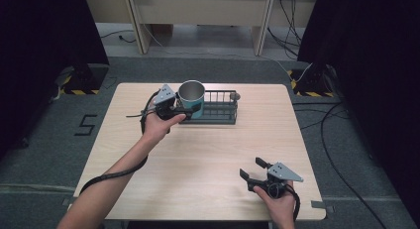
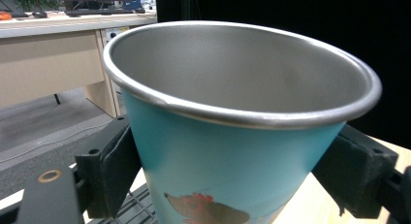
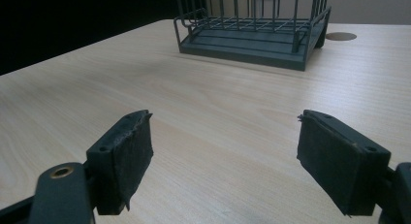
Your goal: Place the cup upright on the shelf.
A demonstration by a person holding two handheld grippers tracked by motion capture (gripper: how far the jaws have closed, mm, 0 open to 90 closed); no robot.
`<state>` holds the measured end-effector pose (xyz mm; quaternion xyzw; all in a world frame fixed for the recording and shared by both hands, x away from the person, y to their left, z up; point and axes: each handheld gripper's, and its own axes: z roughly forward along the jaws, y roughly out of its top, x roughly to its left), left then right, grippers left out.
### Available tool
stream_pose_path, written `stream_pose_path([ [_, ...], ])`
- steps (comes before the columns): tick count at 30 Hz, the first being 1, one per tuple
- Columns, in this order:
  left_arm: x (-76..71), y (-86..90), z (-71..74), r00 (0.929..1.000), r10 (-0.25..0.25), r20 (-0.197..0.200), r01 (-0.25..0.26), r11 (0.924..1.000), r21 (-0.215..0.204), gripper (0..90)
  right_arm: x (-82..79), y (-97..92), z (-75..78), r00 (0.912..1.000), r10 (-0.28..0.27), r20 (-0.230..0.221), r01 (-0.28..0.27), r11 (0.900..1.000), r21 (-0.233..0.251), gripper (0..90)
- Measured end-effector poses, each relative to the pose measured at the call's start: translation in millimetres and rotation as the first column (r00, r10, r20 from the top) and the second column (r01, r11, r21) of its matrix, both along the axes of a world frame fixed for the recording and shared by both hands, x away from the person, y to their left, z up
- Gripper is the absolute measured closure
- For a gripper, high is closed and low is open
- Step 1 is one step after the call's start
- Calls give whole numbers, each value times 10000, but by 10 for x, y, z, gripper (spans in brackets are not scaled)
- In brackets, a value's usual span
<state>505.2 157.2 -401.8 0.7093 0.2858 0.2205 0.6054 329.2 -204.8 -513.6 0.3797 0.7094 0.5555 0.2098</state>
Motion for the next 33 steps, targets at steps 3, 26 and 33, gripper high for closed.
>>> stream_pose_path([
  [3, 32, -16, -12, 10000, 46, -40, -46, 10000, 11, 160, -2, 3, 0, 10000, 14, -34, -14, 10000, 24, 209],
  [26, 247, -99, 32, 9990, 427, -118, -428, 9991, -19, 160, -7, 8, 3, 10000, 48, -56, -48, 10000, -16, 209],
  [33, 314, -161, 43, 9987, 475, -161, -476, 9989, -29, 160, -1, -3, 1, 10000, 22, 0, -22, 10000, 2, 209],
])
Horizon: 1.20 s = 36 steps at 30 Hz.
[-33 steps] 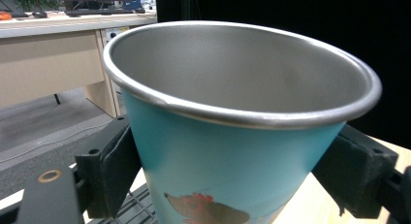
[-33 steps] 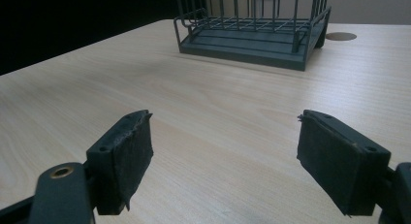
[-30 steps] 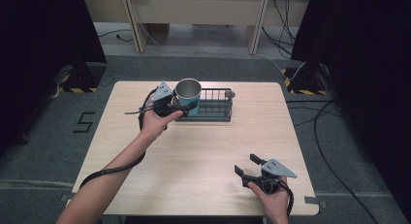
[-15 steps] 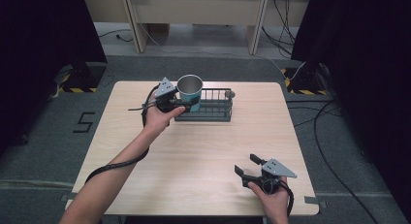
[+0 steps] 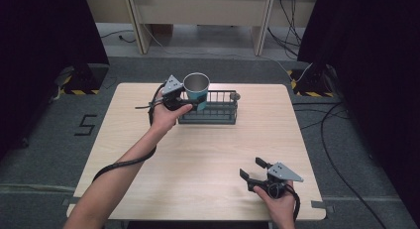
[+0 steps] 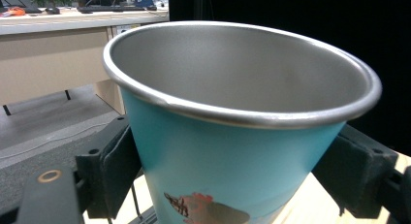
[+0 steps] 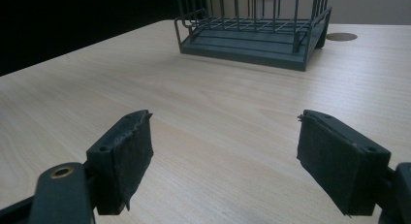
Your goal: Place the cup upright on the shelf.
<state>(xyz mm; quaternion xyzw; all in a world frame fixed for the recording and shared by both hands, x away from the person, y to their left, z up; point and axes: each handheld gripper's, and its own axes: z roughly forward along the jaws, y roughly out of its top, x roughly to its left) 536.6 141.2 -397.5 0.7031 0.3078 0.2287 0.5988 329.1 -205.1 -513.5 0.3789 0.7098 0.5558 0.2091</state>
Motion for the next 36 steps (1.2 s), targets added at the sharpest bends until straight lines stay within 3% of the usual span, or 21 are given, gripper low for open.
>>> stream_pose_path([
  [36, 304, -233, -107, 9979, 486, -434, -478, 9987, 183, 160, 0, -6, -3, 10000, 22, 49, -22, 10000, 79, 209],
])
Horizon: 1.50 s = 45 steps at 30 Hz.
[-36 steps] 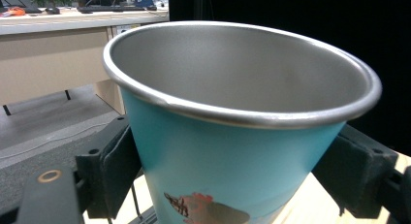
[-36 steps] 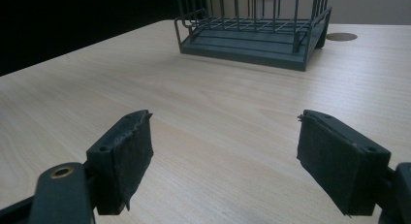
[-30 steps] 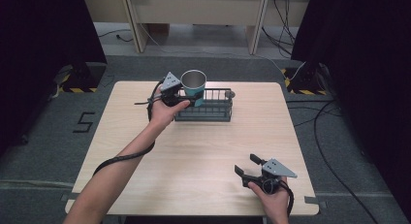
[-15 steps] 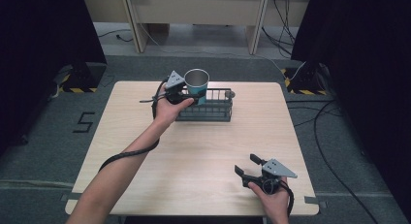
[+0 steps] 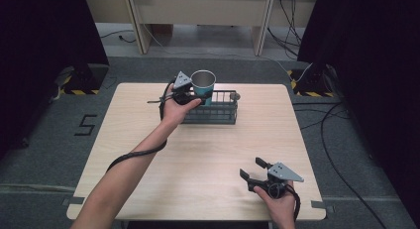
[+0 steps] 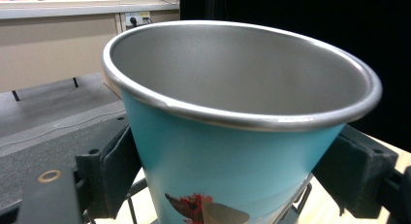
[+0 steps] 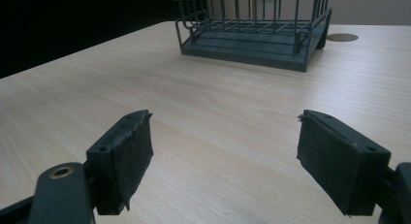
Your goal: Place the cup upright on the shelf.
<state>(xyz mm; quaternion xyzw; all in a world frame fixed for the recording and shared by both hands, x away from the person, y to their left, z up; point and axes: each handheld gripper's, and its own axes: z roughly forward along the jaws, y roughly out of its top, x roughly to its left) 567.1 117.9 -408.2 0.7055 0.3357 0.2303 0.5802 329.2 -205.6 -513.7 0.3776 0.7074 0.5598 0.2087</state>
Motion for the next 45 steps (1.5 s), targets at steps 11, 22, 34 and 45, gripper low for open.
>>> stream_pose_path([
  [11, 56, -51, -70, 9997, 128, -196, -126, 9999, 86, 160, -6, -5, -1, 10000, 42, 31, -42, 10000, 14, 208],
  [22, 108, -66, -162, 9984, 353, -447, -345, 9992, 184, 159, -9, -3, 0, 10000, 57, 8, -57, 10000, 2, 209],
  [34, 144, -87, -268, 9949, 681, -748, -650, 9969, 434, 159, -9, -3, 0, 10000, 75, 16, -75, 10000, -5, 208],
  [45, 153, -100, -343, 9927, 746, -943, -699, 9962, 522, 159, -11, -2, 1, 10000, 84, -22, -84, 10000, 7, 209],
])
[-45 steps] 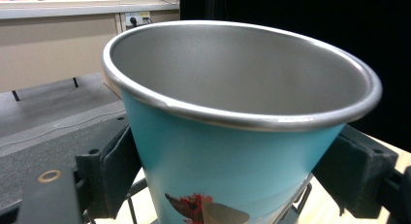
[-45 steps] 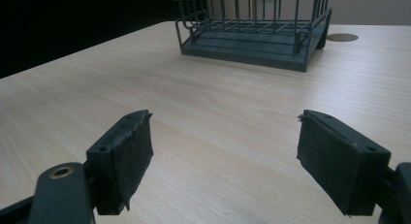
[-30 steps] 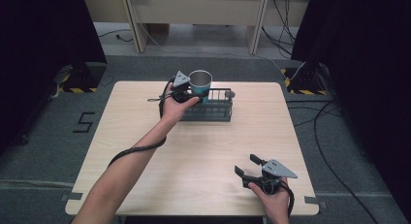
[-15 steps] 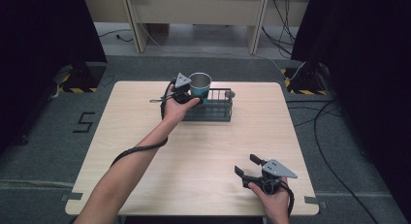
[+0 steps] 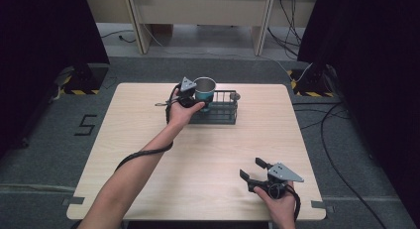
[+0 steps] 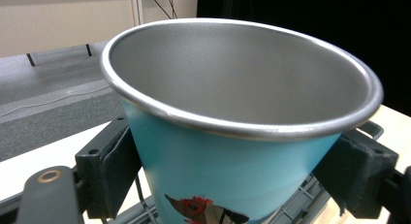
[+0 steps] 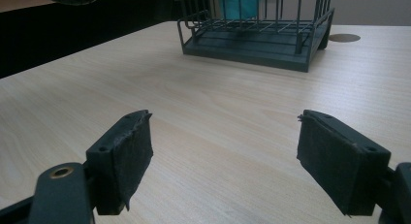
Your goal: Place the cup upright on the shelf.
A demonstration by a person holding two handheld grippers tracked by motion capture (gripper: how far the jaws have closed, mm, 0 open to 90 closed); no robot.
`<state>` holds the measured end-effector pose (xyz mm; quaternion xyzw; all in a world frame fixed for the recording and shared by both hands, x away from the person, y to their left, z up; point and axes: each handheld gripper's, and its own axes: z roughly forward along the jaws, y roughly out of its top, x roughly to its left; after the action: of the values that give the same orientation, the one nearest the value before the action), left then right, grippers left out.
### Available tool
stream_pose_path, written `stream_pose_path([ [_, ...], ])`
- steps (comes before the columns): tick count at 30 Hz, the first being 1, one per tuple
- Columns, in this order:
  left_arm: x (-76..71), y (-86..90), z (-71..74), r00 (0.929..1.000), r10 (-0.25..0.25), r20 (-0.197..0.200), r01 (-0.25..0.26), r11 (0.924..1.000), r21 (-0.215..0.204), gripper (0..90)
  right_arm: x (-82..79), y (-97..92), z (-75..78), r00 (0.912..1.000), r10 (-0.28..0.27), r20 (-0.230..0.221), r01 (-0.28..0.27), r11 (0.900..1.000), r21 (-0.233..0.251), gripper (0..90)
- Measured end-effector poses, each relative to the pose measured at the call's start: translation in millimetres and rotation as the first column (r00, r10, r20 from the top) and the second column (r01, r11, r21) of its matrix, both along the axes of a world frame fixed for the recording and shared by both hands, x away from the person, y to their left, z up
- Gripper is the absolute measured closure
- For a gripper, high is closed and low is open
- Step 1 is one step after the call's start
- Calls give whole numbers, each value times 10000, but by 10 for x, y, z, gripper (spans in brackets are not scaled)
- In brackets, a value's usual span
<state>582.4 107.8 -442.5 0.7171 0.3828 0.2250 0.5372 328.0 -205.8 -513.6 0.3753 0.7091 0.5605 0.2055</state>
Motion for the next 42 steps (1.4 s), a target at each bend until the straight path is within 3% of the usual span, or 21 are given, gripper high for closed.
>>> stream_pose_path([
  [20, 4, 8, -78, 9996, -38, -272, 41, 9999, 119, 149, 1, 2, 0, 10000, 7, -16, -7, 10000, -2, 204],
  [42, -95, 58, -42, 9997, -223, 34, 221, 9989, 417, 141, 1, 9, 2, 9999, 23, -98, -23, 10000, -25, 204],
])
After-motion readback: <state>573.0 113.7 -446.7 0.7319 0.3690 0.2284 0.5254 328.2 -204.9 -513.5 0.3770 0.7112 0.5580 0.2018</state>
